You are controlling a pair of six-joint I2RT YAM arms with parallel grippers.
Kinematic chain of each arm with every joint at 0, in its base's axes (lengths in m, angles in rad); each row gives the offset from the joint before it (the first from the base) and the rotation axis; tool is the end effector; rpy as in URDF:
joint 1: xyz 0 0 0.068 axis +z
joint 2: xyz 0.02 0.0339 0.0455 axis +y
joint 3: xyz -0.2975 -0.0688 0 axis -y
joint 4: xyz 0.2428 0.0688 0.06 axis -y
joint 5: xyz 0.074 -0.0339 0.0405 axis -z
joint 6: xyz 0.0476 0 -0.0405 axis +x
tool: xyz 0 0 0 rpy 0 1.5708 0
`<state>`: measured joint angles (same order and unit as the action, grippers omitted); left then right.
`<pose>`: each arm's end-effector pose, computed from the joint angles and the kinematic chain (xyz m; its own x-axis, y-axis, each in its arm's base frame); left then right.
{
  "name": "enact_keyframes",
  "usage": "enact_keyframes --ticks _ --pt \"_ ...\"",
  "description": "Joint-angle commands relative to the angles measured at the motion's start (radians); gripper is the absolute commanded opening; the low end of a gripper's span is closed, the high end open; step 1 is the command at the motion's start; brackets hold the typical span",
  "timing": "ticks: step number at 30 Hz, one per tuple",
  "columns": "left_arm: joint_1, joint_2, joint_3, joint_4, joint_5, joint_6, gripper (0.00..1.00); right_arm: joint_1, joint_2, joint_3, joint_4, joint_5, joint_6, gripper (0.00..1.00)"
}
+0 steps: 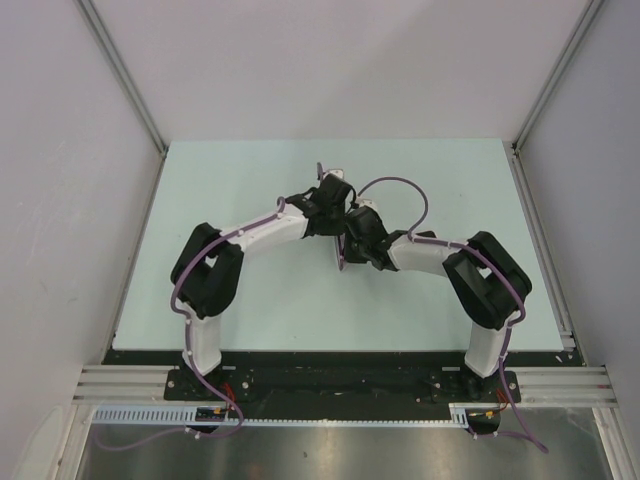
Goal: Take the phone out of the phone case
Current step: Remove the phone case from the phone, then place the phone case at the center of the board.
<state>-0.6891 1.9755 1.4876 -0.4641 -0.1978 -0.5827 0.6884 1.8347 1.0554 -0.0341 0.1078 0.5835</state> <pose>0.3531 -0.2787 0.2279 -0.8196 -0.0238 -0.5724 0.1011 0.9774 -0.1855 0.3090 0.2475 0.1846 -0.7848 0.0636 -0.6164 -0.1703 0.9343 0.3133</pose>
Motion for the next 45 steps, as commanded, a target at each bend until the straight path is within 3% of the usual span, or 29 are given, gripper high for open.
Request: enact_keyframes --ticks 1,6,14,20,26,32,41,43,45 --pt "0.034 0.082 -0.179 -0.32 -0.129 0.129 0.0 0.002 -0.143 0.026 -0.015 0.18 -0.059 0.0" --pt "0.059 -0.009 -0.25 -0.274 0.003 0.161 0.0 0.019 -0.173 0.022 -0.026 0.248 -0.161 0.0" --pt "0.066 -0.11 -0.289 -0.295 -0.008 0.193 0.0 0.042 -0.267 -0.098 0.065 0.345 -0.303 0.0" --pt "0.068 -0.155 -0.331 -0.259 0.075 0.193 0.0 -0.042 -0.282 -0.15 0.099 0.144 -0.216 0.0" --pt "0.068 -0.179 -0.32 -0.22 0.153 0.159 0.0 -0.043 -0.304 -0.158 0.129 0.064 -0.159 0.0" --pt "0.071 -0.233 -0.309 -0.222 0.15 0.146 0.0 -0.136 -0.295 -0.156 0.146 -0.096 -0.094 0.0" --pt "0.135 -0.375 -0.325 -0.205 0.19 0.119 0.0 -0.269 -0.053 0.004 0.178 -0.239 0.025 0.0" --pt "0.148 -0.411 -0.343 -0.189 0.238 0.116 0.0 -0.297 -0.002 0.081 0.195 -0.279 0.074 0.16" --pt "0.166 -0.469 -0.363 -0.162 0.268 0.116 0.0 -0.331 0.081 0.196 0.179 -0.296 0.087 0.5"
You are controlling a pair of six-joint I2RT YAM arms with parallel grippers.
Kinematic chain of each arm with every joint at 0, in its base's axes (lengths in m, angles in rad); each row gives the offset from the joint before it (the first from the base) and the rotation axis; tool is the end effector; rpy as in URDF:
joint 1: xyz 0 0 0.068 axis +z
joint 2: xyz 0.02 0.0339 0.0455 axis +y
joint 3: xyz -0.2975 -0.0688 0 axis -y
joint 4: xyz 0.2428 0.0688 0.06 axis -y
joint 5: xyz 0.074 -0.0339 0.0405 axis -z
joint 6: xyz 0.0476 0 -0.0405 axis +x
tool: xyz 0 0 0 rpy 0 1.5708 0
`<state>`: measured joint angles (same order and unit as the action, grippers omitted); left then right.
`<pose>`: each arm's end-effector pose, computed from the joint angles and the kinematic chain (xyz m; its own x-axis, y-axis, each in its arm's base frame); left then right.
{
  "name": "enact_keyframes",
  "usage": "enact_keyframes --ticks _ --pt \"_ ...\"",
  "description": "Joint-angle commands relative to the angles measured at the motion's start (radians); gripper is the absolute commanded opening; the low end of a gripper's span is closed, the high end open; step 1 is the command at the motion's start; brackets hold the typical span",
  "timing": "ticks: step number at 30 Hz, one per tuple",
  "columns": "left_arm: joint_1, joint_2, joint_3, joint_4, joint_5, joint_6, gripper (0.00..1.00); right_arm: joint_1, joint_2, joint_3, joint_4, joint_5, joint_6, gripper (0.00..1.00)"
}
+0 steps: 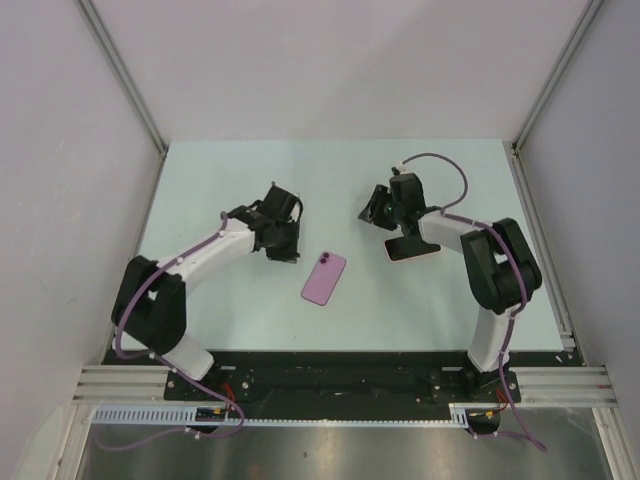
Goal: Take the phone out of the phone case
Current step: Place the phone case at the center of the board, then move the phone to the center of the board.
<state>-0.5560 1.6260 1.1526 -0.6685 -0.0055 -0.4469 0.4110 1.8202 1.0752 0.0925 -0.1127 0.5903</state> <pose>0.2808 -0.1742 0.2427 -0.9238 0.0653 -0.3772 0.1404 0.9745 -0.1752 0.3728 0.1683 0.2076 -0.7290 0.2856 -0.6221 -0.0880 0.8621 0.4990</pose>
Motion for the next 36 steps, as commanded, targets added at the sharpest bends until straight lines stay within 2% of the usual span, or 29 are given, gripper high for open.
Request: enact_keyframes --ticks 1,2,3,5,6,7,8,11,13,17,23,25,28,32,36 --pt "0.037 -0.139 -0.043 0.049 0.093 -0.022 0.0 -0.063 0.125 0.228 -0.015 -0.079 0.077 0.68" --pt "0.044 -0.158 -0.05 0.055 0.102 -0.022 0.03 -0.084 0.145 0.271 -0.057 -0.076 0.069 0.74" --pt "0.045 -0.188 -0.056 0.064 0.11 -0.022 0.05 -0.093 0.165 0.332 -0.089 -0.067 0.06 0.99" --pt "0.047 -0.215 -0.071 0.07 0.125 -0.021 0.25 -0.121 0.159 0.37 -0.209 0.022 0.011 1.0" --pt "0.047 -0.236 -0.077 0.081 0.134 -0.024 0.38 -0.127 0.139 0.399 -0.25 0.065 -0.007 1.0" --pt "0.048 -0.241 -0.08 0.086 0.156 -0.026 0.55 -0.138 0.125 0.399 -0.31 0.129 -0.023 1.0" --pt "0.047 -0.245 -0.082 0.098 0.168 -0.026 0.63 -0.156 0.107 0.397 -0.335 0.165 -0.05 0.99" --pt "0.047 -0.255 -0.091 0.121 0.226 -0.035 0.76 -0.176 0.045 0.379 -0.442 0.278 -0.099 1.0" --pt "0.047 -0.264 -0.106 0.145 0.245 -0.045 0.81 -0.181 0.004 0.323 -0.468 0.337 -0.128 1.0" --pt "0.047 -0.282 -0.137 0.184 0.294 -0.056 0.91 -0.189 0.005 0.276 -0.467 0.337 -0.175 1.0" --pt "0.047 -0.305 -0.168 0.194 0.32 -0.075 0.96 -0.195 0.096 0.276 -0.399 0.196 -0.159 1.0" --pt "0.045 -0.314 -0.185 0.201 0.322 -0.081 0.97 -0.192 0.135 0.276 -0.392 0.073 -0.162 1.0" --pt "0.045 -0.318 -0.189 0.193 0.315 -0.084 0.98 -0.147 0.146 0.255 -0.404 0.064 -0.191 1.0" --pt "0.045 -0.325 -0.186 0.187 0.314 -0.082 0.98 -0.103 0.073 0.157 -0.395 0.058 -0.202 1.0" --pt "0.045 -0.342 -0.185 0.182 0.308 -0.087 0.98 -0.081 -0.08 -0.06 -0.353 0.057 -0.167 1.0"
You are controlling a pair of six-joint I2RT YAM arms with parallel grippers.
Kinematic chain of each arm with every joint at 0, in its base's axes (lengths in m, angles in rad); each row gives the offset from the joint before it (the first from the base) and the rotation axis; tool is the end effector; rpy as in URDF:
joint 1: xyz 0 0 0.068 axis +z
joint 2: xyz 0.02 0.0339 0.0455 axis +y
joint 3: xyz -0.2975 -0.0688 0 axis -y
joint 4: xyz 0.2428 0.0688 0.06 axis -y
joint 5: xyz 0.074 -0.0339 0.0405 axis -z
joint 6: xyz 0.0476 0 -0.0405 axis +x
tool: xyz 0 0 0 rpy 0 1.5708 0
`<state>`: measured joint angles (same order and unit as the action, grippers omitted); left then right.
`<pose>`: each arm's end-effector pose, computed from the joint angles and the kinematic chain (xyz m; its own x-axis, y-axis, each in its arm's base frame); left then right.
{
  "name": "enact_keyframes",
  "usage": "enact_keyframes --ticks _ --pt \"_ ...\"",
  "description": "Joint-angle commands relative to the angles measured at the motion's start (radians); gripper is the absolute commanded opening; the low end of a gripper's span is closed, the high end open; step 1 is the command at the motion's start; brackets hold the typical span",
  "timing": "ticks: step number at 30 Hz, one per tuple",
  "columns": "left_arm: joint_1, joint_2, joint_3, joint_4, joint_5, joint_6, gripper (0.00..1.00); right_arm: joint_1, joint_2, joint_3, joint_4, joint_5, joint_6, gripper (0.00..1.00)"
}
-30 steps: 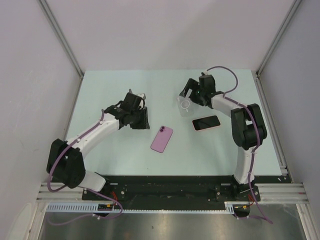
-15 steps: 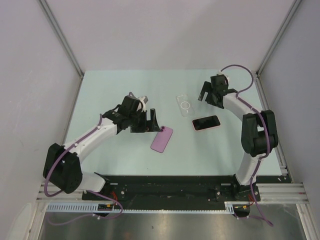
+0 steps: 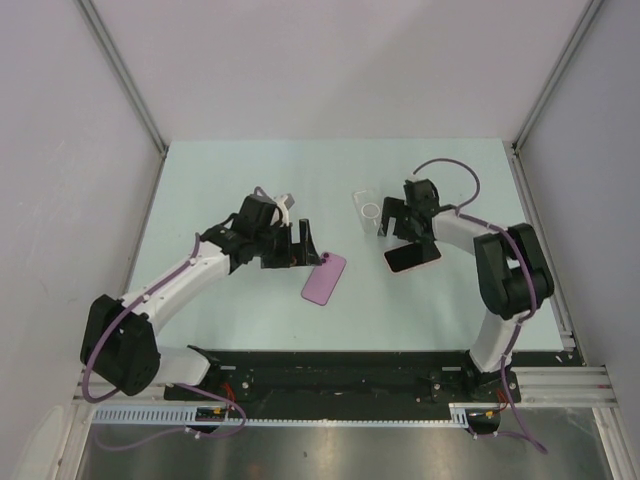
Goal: Take the phone out of the phone case
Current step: Move the phone to the center of the board, then pick up the phone at the center of the board.
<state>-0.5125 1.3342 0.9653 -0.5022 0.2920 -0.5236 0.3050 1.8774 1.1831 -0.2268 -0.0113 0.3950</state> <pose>0.2333 -0.1470 0.2796 -0.8930 -0.0470 -0.4476 0.2132 0.8317 -0.5127 0.3893 0.1231 0.1911 -0.8191 0.1455 -0.5549 0.0091 0.9705 0.2411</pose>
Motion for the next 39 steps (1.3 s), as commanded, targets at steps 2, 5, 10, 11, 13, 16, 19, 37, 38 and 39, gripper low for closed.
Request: enact_keyframes --ticks 2,5,10,11,13,16,19,37,38,39 --pt "0.002 -0.053 0.003 0.016 0.018 -0.012 0.98 0.028 -0.207 -0.223 -0.039 -0.018 0.042 1.0" --pt "0.002 -0.056 0.006 0.014 0.026 -0.01 0.98 0.032 -0.352 -0.281 -0.084 0.043 0.051 1.0" --pt "0.0 -0.056 0.01 0.022 0.03 -0.019 0.98 0.054 -0.583 -0.329 -0.166 0.264 0.146 1.0" --pt "0.0 -0.056 0.013 0.022 0.03 -0.021 0.98 0.052 -0.606 -0.345 -0.193 0.296 0.181 1.0" --pt "-0.003 -0.056 0.015 0.025 0.03 -0.021 0.98 0.048 -0.636 -0.382 -0.212 0.342 0.267 1.0" --pt "-0.006 -0.05 0.016 0.028 0.027 -0.013 0.98 0.052 -0.614 -0.439 -0.239 0.375 0.416 1.0" --pt "-0.009 -0.049 0.019 0.028 0.009 -0.01 0.98 0.089 -0.568 -0.45 -0.24 0.375 0.534 1.0" --pt "-0.009 -0.059 0.006 0.013 -0.011 0.022 0.98 0.195 -0.181 -0.312 -0.26 0.462 0.542 0.9" --pt "-0.009 -0.055 0.009 0.008 -0.04 0.017 0.98 0.197 -0.182 -0.313 -0.255 0.461 0.533 0.88" --pt "-0.009 -0.05 0.012 -0.005 -0.051 0.013 0.98 0.198 -0.187 -0.313 -0.249 0.456 0.506 0.84"
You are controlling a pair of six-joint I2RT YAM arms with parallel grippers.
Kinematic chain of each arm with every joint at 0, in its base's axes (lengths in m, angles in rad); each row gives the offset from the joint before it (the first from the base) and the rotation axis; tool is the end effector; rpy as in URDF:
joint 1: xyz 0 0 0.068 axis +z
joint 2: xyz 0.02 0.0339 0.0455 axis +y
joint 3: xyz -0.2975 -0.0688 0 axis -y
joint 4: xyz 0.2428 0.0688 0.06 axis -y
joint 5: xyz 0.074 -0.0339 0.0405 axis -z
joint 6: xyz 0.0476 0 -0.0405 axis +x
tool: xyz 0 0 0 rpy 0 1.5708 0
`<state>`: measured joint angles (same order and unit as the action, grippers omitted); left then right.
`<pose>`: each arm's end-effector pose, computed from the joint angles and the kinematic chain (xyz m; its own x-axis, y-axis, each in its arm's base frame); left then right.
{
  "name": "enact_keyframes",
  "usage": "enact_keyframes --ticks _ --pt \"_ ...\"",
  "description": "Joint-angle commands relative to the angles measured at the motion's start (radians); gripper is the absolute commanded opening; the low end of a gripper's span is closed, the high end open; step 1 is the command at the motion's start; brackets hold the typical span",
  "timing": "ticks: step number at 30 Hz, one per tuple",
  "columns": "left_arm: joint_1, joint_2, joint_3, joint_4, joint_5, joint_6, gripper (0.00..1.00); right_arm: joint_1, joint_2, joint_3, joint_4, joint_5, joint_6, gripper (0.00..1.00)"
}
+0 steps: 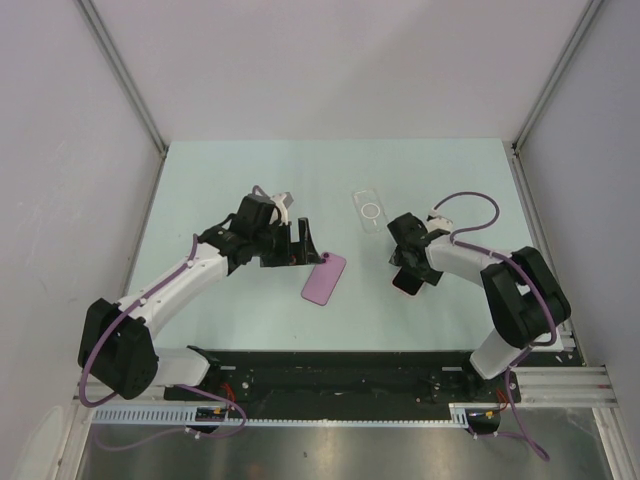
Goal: Take the phone out of the phone case
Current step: Pick up the phone at the center of the board.
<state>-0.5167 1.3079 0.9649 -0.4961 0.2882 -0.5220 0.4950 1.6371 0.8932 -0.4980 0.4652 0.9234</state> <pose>0.2293 -0.1459 0.2866 -0.8792 -0.0502 -0.4737 0.2311 0.8245 -0.5165 0.2712 0.1221 0.1798 -0.7392 0.4111 -0.5335 0.4851 0.8744 0.0016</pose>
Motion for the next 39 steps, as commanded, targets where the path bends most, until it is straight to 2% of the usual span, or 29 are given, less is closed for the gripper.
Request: enact_keyframes --ticks 1,4,6,7,10,11,14,18,22,26,33,39 --pt "-0.005 -0.019 0.015 -0.015 -0.055 0.005 0.98 0.011 0.041 -0.023 0.036 -0.028 -0.034 0.8" --pt "-0.005 0.013 0.021 -0.01 -0.044 -0.026 0.98 0.02 -0.006 -0.023 0.09 -0.072 -0.119 0.68" --pt "0.0 0.054 0.017 0.027 -0.017 -0.059 0.98 0.028 -0.034 -0.023 0.113 -0.095 -0.153 0.55" --pt "0.004 0.073 0.011 0.046 -0.005 -0.076 0.99 0.036 -0.051 -0.025 0.133 -0.12 -0.178 0.54" --pt "0.015 0.154 0.015 0.141 0.121 -0.137 0.98 0.043 -0.114 -0.034 0.185 -0.21 -0.236 0.42" --pt "0.014 0.192 0.015 0.203 0.152 -0.157 0.98 0.045 -0.135 -0.039 0.202 -0.245 -0.25 0.34" --pt "0.0 0.25 0.032 0.286 0.204 -0.229 0.96 0.043 -0.167 -0.057 0.252 -0.365 -0.273 0.26" --pt "-0.017 0.32 0.055 0.378 0.256 -0.315 0.95 0.047 -0.197 -0.088 0.315 -0.505 -0.275 0.22" --pt "-0.034 0.405 0.083 0.453 0.324 -0.392 0.95 0.059 -0.224 -0.134 0.358 -0.566 -0.265 0.2" --pt "-0.063 0.478 0.129 0.493 0.329 -0.44 0.94 0.082 -0.244 -0.145 0.374 -0.586 -0.265 0.2" --pt "-0.121 0.625 0.254 0.447 0.342 -0.438 0.86 0.1 -0.272 -0.145 0.385 -0.625 -0.264 0.19" --pt "-0.154 0.677 0.299 0.419 0.387 -0.432 0.72 0.1 -0.286 -0.145 0.381 -0.614 -0.274 0.19"
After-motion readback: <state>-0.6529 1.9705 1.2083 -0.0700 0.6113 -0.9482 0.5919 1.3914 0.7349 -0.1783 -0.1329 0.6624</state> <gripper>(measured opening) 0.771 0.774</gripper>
